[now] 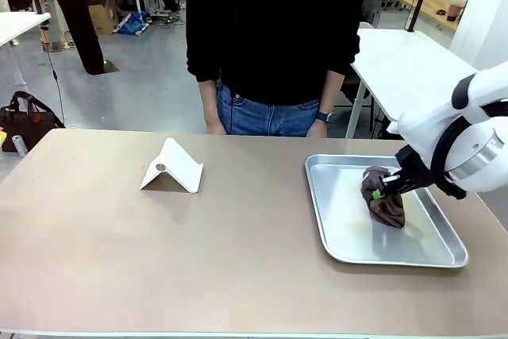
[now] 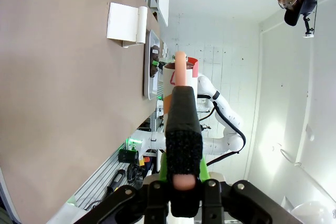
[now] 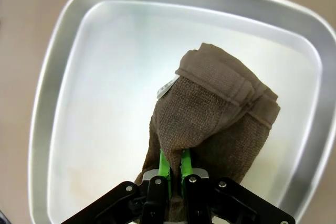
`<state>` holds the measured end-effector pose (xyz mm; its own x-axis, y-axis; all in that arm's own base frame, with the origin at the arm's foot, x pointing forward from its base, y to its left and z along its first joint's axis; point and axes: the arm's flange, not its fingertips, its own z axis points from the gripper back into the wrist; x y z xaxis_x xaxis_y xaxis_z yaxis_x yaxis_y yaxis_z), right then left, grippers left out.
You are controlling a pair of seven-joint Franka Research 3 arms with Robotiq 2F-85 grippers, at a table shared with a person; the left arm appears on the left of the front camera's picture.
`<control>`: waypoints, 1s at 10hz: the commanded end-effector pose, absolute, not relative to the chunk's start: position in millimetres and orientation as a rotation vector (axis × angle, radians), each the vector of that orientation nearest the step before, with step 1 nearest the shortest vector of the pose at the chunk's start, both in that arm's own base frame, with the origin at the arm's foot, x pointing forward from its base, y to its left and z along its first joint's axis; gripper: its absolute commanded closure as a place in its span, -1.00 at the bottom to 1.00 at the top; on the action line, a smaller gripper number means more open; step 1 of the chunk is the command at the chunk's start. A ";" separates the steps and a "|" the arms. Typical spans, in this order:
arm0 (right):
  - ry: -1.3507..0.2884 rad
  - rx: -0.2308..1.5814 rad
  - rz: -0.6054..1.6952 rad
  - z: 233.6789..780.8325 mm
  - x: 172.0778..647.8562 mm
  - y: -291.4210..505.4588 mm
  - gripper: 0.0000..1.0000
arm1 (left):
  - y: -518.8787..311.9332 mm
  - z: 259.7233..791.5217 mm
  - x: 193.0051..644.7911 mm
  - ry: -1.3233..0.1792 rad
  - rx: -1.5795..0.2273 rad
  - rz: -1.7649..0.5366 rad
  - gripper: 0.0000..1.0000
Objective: Clean the surface of the table.
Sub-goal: Clean the area not pointed to by the person.
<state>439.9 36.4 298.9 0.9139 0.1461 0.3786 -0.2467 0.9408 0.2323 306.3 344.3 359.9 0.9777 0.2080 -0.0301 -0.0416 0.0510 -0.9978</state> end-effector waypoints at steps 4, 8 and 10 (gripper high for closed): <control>-0.358 0.370 0.130 308.5 433.2 -10.9 0.82 | 343.1 364.3 303.0 -0.163 -1.534 0.182 0.56; -0.454 0.839 0.159 388.3 395.4 -50.5 0.82 | 343.1 364.3 303.0 -0.163 -1.534 0.182 0.56; -0.467 1.091 0.118 421.7 376.4 -65.1 0.82 | 343.1 364.3 303.0 -0.163 -1.534 0.182 0.56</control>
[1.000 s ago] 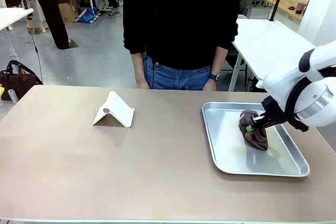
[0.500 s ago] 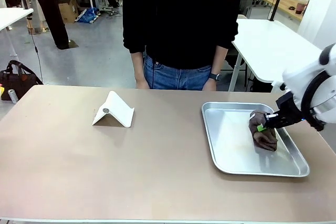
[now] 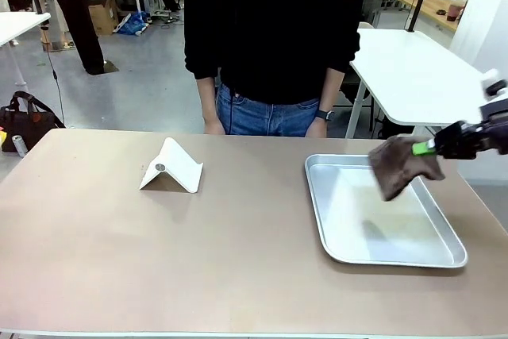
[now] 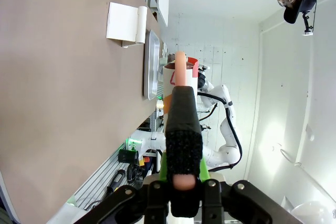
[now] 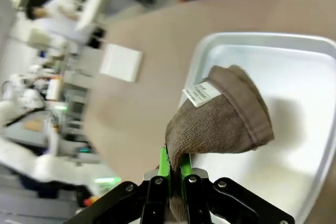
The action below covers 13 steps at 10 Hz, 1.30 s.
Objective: Clean the surface of the table.
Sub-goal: Clean the area not pointed to by the person.
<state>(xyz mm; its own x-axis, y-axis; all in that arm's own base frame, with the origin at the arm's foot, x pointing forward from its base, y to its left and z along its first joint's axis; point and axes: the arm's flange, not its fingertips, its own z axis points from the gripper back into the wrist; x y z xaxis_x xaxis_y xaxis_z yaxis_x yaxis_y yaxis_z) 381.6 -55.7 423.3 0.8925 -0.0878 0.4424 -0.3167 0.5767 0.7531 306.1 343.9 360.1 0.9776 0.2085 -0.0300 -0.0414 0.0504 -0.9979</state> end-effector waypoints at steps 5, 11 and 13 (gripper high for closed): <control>-0.424 1.480 0.107 470.7 312.0 -94.5 0.82 | 343.1 364.3 303.0 -0.163 -1.534 0.182 0.56; -0.480 1.370 0.147 436.0 276.0 -189.8 0.82 | 343.1 364.3 303.0 -0.163 -1.534 0.182 0.56; -0.512 1.346 0.192 427.2 282.7 -185.4 0.82 | 343.1 364.3 303.0 -0.163 -1.534 0.182 0.56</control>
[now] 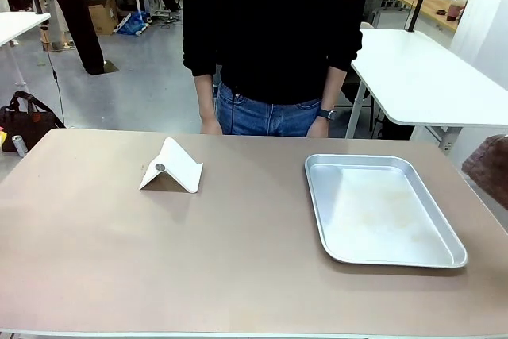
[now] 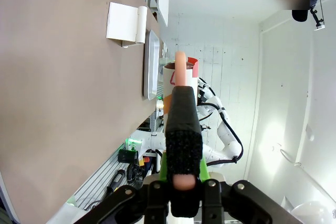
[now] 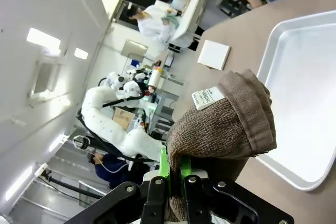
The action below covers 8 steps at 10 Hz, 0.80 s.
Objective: Clean the surface of the table.
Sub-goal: Clean the area not pointed to by the person, then return the Lint Roller and towel to their original positions.
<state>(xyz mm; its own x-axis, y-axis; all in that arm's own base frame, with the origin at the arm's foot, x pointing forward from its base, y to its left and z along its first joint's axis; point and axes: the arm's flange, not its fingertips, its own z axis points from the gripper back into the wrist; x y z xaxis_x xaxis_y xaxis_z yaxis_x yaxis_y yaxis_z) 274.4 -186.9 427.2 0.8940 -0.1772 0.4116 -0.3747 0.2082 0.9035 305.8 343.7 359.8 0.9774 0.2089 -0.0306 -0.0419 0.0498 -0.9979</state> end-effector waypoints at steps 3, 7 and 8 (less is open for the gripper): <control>-0.474 1.375 0.126 436.3 268.8 -185.5 0.82 | 343.1 364.3 303.0 -0.163 -1.534 0.182 0.56; -0.474 1.375 0.126 436.3 268.8 -185.5 0.82 | 343.1 364.3 303.0 -0.163 -1.534 0.182 0.56; -0.474 1.375 0.126 436.3 268.8 -185.5 0.82 | 343.1 364.3 303.0 -0.163 -1.534 0.182 0.56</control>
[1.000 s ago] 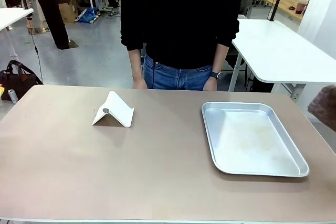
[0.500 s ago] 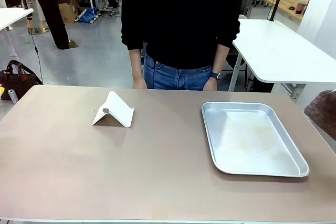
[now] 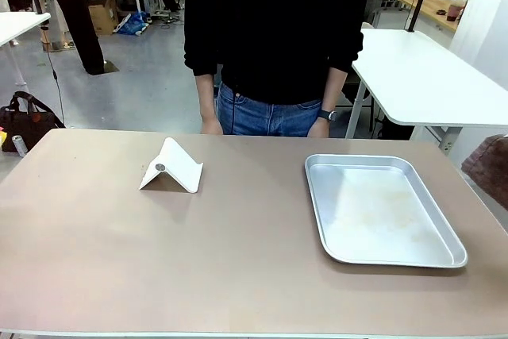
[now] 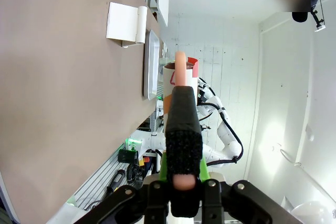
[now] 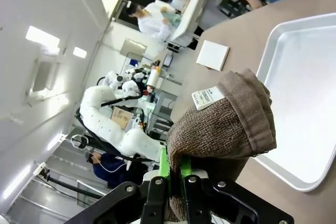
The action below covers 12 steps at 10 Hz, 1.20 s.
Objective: Clean the surface of the table.
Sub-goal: Return the Lint Roller and towel to their original positions.
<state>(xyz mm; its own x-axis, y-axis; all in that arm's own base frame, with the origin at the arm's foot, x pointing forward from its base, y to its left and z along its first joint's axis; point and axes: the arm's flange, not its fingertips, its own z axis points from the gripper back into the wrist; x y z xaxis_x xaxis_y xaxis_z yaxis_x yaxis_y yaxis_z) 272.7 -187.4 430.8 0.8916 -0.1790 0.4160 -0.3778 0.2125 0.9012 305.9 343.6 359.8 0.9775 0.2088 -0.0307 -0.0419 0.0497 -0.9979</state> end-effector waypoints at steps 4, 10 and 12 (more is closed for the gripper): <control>-0.474 1.375 0.126 436.3 268.8 -185.5 0.82 | 343.1 364.3 303.0 -0.163 -1.534 0.182 0.56; -0.488 1.366 0.146 430.8 272.7 -187.4 0.82 | 343.6 359.8 305.9 -0.135 -1.510 0.192 0.56; -0.536 1.391 0.148 435.2 276.5 -171.3 0.82 | 345.6 368.6 299.5 -0.229 -1.574 0.289 0.56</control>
<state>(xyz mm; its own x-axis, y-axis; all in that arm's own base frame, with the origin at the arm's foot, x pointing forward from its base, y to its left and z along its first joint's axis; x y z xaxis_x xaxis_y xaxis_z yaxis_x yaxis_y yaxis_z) 273.6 -183.3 430.3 0.8871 -0.1873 0.4219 -0.3867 0.1976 0.9008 300.9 351.1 360.0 0.9635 0.2658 -0.0312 -0.0398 0.0271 -0.9988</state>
